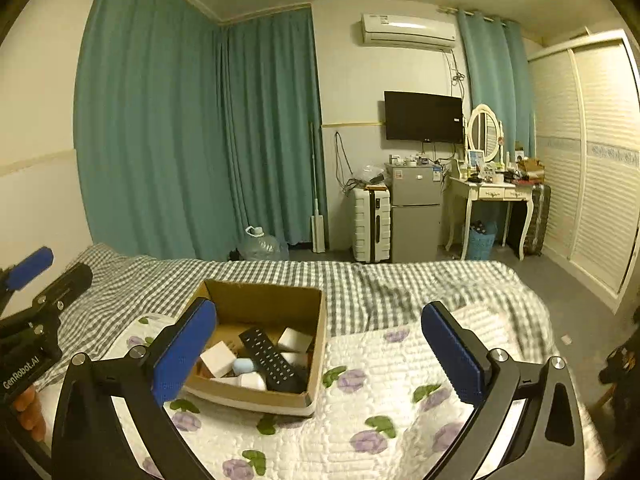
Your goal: Organize rigid objects
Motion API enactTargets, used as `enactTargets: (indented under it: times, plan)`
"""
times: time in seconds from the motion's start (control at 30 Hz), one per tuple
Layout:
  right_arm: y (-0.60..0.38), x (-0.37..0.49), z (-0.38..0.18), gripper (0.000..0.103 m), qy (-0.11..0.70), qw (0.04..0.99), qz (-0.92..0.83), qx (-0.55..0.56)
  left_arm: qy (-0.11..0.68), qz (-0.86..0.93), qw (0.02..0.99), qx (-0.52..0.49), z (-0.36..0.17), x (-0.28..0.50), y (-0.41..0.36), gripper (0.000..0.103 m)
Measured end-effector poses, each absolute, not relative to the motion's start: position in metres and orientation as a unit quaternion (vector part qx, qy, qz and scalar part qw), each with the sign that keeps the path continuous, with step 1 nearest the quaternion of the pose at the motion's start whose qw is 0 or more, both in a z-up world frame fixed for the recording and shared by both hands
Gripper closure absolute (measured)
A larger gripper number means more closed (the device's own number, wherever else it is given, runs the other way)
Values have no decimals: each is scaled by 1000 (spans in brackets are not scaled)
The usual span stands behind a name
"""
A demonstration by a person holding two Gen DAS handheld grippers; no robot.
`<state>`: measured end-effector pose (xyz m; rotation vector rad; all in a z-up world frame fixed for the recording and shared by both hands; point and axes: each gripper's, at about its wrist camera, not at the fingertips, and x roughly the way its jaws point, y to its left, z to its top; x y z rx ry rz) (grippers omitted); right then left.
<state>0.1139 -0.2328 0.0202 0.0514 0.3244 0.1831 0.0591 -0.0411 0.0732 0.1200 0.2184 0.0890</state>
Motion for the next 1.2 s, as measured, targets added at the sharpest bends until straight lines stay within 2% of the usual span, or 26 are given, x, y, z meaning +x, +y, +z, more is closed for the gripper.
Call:
enactTargets:
  times: [0.3, 1.2]
  plan:
    - [-210, 116, -35, 0, 150, 984, 91, -18, 166, 42, 984, 52, 11, 81, -32, 25]
    - [-213, 122, -42, 0, 166, 983, 77, -4, 175, 50, 983, 35, 2, 72, -21, 25]
